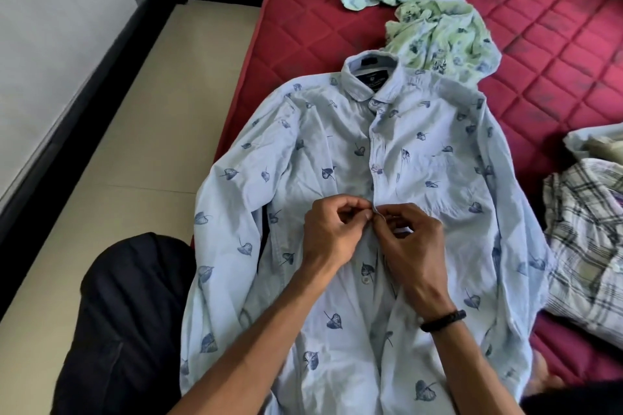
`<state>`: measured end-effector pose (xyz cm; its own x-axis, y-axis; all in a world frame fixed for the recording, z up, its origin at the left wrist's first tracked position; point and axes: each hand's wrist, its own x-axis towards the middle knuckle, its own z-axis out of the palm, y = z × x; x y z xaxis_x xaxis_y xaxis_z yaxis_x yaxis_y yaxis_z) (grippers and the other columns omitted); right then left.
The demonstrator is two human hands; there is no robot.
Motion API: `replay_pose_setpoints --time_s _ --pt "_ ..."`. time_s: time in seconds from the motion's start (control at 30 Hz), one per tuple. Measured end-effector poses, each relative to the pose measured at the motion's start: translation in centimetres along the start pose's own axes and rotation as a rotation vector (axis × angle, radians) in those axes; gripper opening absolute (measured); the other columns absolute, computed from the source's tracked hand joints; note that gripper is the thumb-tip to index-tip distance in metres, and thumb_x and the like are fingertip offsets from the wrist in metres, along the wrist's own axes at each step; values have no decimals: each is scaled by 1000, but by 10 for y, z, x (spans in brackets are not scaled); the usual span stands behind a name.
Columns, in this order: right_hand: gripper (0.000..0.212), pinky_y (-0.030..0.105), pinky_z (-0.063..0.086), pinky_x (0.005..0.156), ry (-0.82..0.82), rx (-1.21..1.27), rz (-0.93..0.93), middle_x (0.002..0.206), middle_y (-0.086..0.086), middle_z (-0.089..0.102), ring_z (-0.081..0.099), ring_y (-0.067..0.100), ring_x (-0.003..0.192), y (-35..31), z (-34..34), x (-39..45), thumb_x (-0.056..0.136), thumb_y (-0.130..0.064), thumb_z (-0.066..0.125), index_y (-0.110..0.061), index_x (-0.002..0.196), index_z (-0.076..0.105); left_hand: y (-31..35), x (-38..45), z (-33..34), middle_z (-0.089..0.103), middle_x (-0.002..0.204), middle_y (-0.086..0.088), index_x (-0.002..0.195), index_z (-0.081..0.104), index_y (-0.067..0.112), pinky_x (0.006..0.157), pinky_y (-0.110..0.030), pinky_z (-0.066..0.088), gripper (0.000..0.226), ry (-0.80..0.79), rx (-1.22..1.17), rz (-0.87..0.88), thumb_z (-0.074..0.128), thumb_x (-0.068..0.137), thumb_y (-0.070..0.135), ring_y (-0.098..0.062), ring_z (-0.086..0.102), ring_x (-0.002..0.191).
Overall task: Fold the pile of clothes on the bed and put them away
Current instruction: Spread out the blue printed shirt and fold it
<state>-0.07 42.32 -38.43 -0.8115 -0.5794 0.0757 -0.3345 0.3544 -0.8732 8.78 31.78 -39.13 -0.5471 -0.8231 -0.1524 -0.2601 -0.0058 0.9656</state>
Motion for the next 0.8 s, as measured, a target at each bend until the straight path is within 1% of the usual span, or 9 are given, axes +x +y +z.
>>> replay_pose_setpoints --time_s 0.13,0.2,0.23,0.33,0.43,0.5,0.57,0.7,0.8 --pt "9 13 53 70 -49 82 34 92 -9 77 71 3 80 0 -7 1 90 -16 79 -23 95 79 -2 0 -1 79 87 11 92 82 19 82 -21 58 9 -17 -18 7 83 85 14 -2 74 83" --pt "7 14 54 73 -96 124 48 93 -9 78 73 2 84 2 -11 2 94 -19 76 -18 97 82 -2 0 -1 80 89 10 95 83 18 83 -22 59 9 -11 -25 11 83 86 15 -2 74 85" --pt "10 15 55 73 -115 146 58 93 -8 79 74 3 86 3 -11 2 96 -21 74 -15 99 82 -3 -1 -2 80 89 10 95 83 18 84 -22 59 10 -8 -27 13 83 86 15 -2 75 85" --pt "14 18 56 74 -118 201 85 92 -7 80 76 5 87 3 -13 4 97 -22 74 -12 101 82 -3 -3 -2 80 89 10 97 83 21 86 -29 61 11 -11 -37 -6 81 88 14 -3 75 85" --pt "8 22 58 70 -103 224 111 86 -8 80 76 7 80 1 -11 1 93 -19 77 -14 96 82 -1 -3 -3 79 82 7 93 83 20 81 -37 63 8 -6 -57 -18 80 90 27 -9 76 79" --pt "5 25 56 62 -87 223 141 78 -7 78 73 8 70 0 -8 -1 91 -22 80 -18 89 81 1 -3 -2 78 77 7 89 83 20 76 -34 62 21 -9 -58 -40 83 86 41 -10 76 76" --pt "7 27 54 58 -50 164 139 72 -8 76 70 6 63 0 -3 -3 88 -26 83 -22 84 79 0 -3 -2 79 78 7 89 82 22 79 -34 62 21 -6 -49 -55 88 80 41 -9 76 77" --pt "7 33 62 68 -31 147 125 78 -13 78 74 5 72 -1 -1 -5 85 -27 85 -22 90 82 -7 0 2 79 79 6 88 81 22 83 -43 63 7 28 -78 -70 85 85 27 -11 76 76" --pt "6 38 62 76 -21 93 92 83 -14 78 73 4 79 -1 1 -5 87 -28 82 -25 93 82 -10 -2 4 79 81 3 90 78 22 83 -47 63 11 65 -140 -71 85 83 26 -16 76 76"
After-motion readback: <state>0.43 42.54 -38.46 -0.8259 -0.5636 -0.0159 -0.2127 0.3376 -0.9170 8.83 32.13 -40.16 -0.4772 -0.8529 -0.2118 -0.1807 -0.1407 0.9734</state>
